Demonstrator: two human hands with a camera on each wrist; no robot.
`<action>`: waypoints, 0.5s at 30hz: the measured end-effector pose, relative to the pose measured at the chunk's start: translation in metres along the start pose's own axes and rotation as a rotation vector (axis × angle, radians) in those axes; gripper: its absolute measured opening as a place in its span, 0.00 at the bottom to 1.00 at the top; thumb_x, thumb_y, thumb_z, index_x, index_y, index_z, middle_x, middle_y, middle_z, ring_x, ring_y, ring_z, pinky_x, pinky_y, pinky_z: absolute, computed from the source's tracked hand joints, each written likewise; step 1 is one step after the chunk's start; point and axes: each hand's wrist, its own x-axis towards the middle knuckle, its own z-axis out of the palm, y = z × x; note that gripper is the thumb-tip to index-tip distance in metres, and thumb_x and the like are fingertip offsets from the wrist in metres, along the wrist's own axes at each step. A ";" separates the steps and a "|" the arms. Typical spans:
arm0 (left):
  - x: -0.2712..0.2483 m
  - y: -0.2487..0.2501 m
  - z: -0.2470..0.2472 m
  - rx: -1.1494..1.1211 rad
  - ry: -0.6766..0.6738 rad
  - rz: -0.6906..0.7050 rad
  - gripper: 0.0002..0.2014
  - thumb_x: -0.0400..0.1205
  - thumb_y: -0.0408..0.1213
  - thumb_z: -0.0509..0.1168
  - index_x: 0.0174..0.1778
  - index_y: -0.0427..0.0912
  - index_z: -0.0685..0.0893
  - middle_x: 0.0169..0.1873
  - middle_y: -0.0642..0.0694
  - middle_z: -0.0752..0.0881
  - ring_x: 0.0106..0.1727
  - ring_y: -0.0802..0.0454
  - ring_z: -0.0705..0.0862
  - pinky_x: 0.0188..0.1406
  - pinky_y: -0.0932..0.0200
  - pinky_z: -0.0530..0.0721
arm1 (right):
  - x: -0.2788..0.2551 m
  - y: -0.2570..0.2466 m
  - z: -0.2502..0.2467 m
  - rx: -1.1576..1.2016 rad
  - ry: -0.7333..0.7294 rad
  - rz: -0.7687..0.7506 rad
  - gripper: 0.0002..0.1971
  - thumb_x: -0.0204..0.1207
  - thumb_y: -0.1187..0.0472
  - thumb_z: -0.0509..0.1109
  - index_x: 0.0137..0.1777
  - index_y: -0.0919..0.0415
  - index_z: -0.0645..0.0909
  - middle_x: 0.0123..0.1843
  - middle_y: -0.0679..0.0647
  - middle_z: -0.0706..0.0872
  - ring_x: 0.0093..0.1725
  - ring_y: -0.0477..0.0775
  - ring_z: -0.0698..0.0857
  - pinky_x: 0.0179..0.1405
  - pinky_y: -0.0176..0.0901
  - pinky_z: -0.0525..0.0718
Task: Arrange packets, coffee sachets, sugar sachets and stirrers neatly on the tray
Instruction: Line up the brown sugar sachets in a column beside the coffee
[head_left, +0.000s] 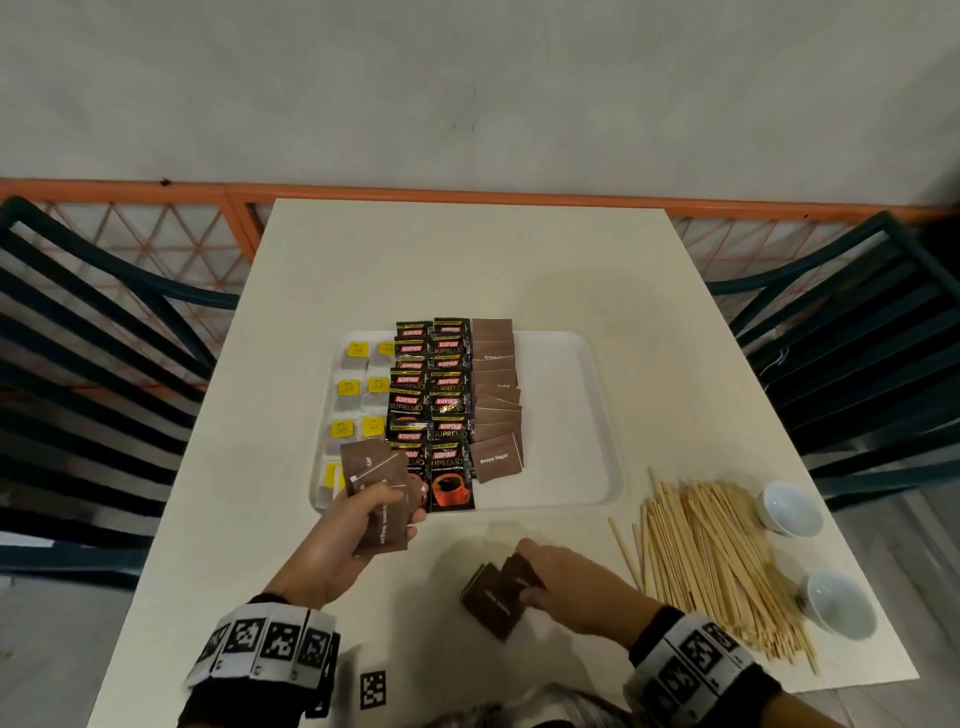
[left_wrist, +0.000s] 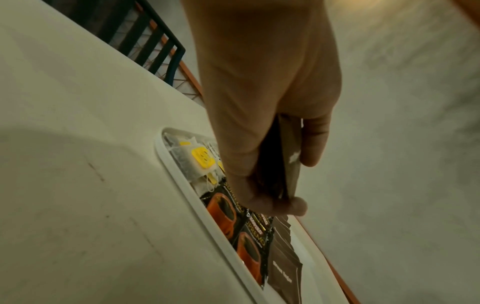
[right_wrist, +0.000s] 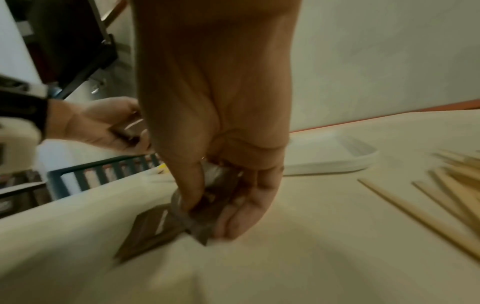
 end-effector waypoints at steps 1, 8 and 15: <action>-0.001 -0.002 0.002 0.037 -0.005 0.000 0.10 0.81 0.25 0.57 0.52 0.37 0.82 0.47 0.35 0.88 0.37 0.46 0.86 0.30 0.58 0.86 | 0.001 0.000 -0.005 0.072 -0.005 0.008 0.14 0.80 0.60 0.62 0.64 0.59 0.69 0.58 0.56 0.80 0.50 0.52 0.80 0.46 0.38 0.78; -0.004 -0.013 0.016 0.412 -0.129 -0.087 0.13 0.74 0.34 0.65 0.54 0.39 0.84 0.39 0.44 0.89 0.34 0.55 0.84 0.30 0.64 0.81 | 0.007 0.007 -0.045 0.750 0.188 0.029 0.12 0.75 0.70 0.68 0.58 0.61 0.77 0.50 0.58 0.85 0.42 0.51 0.86 0.41 0.37 0.87; -0.002 -0.012 0.013 0.396 -0.051 -0.079 0.10 0.80 0.27 0.60 0.50 0.39 0.85 0.35 0.42 0.87 0.29 0.55 0.83 0.25 0.65 0.80 | 0.013 0.008 -0.065 1.069 0.289 -0.081 0.16 0.75 0.76 0.66 0.53 0.56 0.82 0.40 0.51 0.87 0.34 0.42 0.86 0.39 0.31 0.85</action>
